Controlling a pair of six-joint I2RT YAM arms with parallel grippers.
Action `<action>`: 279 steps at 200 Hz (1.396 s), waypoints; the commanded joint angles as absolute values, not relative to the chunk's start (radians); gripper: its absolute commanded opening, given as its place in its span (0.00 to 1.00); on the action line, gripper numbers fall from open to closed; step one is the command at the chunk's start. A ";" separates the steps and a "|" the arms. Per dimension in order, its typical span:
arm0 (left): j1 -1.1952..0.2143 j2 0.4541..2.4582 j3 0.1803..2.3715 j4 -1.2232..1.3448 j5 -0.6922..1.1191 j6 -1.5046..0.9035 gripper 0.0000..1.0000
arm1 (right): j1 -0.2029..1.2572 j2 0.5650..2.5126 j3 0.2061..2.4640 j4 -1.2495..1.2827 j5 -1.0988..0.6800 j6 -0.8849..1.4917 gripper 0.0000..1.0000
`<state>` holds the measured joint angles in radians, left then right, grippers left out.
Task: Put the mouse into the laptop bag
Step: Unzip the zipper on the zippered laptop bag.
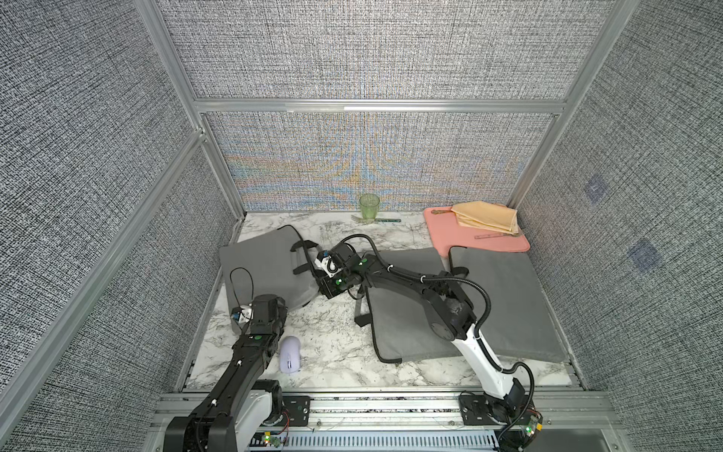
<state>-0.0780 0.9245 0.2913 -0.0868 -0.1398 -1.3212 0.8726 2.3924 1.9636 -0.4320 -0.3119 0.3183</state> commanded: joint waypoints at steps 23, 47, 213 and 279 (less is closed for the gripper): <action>-0.155 1.000 0.346 -0.082 -0.150 -1.319 0.00 | 0.952 2.330 1.892 -0.440 -0.178 0.336 0.00; -0.171 1.092 0.376 -0.028 -0.134 -1.326 0.00 | 1.008 2.342 1.919 -0.450 -0.178 0.347 0.00; -0.201 1.152 0.457 -0.078 -0.219 -1.363 0.00 | 1.052 2.283 1.719 -0.403 -0.143 0.365 0.00; -0.202 1.153 0.462 -0.080 -0.227 -1.365 0.00 | 1.102 2.263 1.721 -0.399 -0.160 0.363 0.00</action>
<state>-0.1993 1.1542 0.4477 -0.1543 -0.2672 -1.3678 1.0924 2.2848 1.7458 -0.4088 -0.0696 0.3676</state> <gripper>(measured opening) 0.086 0.048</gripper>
